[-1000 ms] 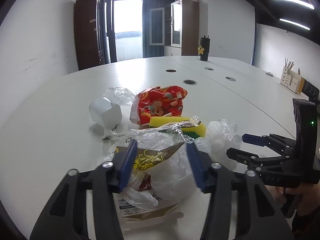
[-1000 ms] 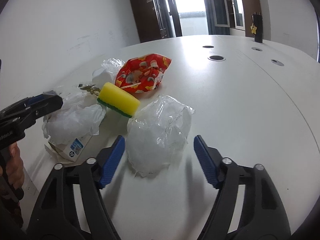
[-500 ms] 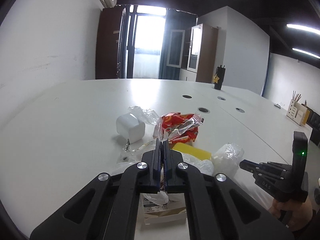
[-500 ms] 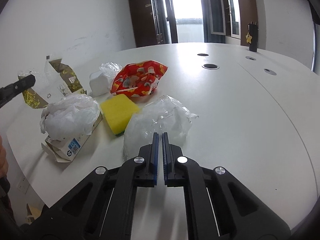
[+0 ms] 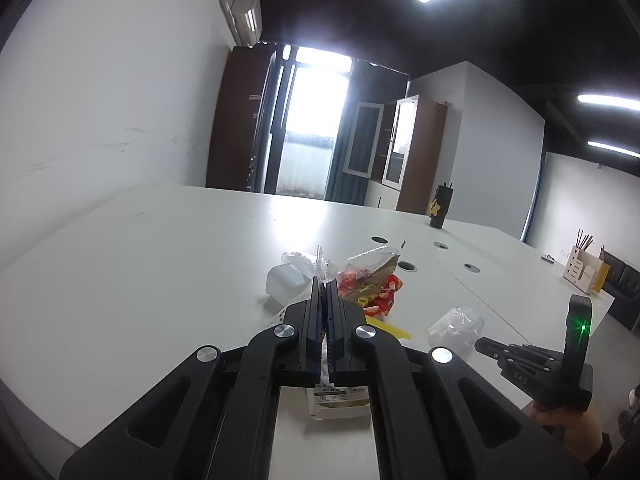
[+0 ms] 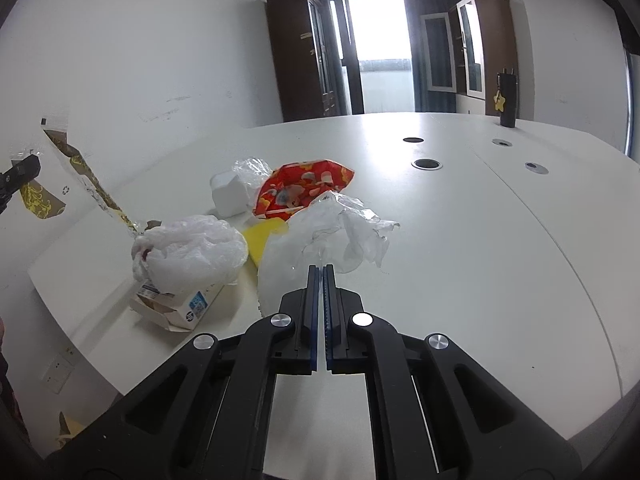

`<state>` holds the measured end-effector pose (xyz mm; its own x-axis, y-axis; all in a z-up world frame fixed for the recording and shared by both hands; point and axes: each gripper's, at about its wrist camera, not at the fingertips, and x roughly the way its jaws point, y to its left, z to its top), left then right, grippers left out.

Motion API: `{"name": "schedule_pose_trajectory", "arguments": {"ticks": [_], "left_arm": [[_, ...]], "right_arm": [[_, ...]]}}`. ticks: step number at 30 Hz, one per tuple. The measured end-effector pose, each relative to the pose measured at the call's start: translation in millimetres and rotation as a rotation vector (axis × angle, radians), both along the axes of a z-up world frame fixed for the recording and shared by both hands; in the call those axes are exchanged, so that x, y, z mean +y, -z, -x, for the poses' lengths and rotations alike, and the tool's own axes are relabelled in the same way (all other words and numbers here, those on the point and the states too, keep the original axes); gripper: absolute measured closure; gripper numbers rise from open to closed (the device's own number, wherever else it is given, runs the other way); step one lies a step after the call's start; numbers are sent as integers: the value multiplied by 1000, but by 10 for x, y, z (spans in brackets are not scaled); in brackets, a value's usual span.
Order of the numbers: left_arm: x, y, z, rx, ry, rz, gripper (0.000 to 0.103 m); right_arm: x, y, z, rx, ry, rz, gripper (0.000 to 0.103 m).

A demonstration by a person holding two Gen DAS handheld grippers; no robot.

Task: Collect trash
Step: 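Grasp the gold wrapper with the left gripper while the right gripper grasps the clear plastic bag, then carry the wrapper and clear bag down over the blue wastebasket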

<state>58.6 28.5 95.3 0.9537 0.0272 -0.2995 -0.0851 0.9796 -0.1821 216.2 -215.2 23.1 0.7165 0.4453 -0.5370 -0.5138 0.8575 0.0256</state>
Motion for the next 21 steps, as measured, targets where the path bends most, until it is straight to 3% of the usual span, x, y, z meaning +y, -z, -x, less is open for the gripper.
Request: {"name": "schedule_pose_trajectory", "arguments": {"ticks": [11, 21], "left_arm": [[-21, -185, 632, -58, 8, 45, 103], [-146, -103, 1262, -38, 37, 56, 103]], "right_arm": [[52, -96, 713, -37, -57, 3, 101], [87, -201, 1349, -77, -124, 12, 101]]}}
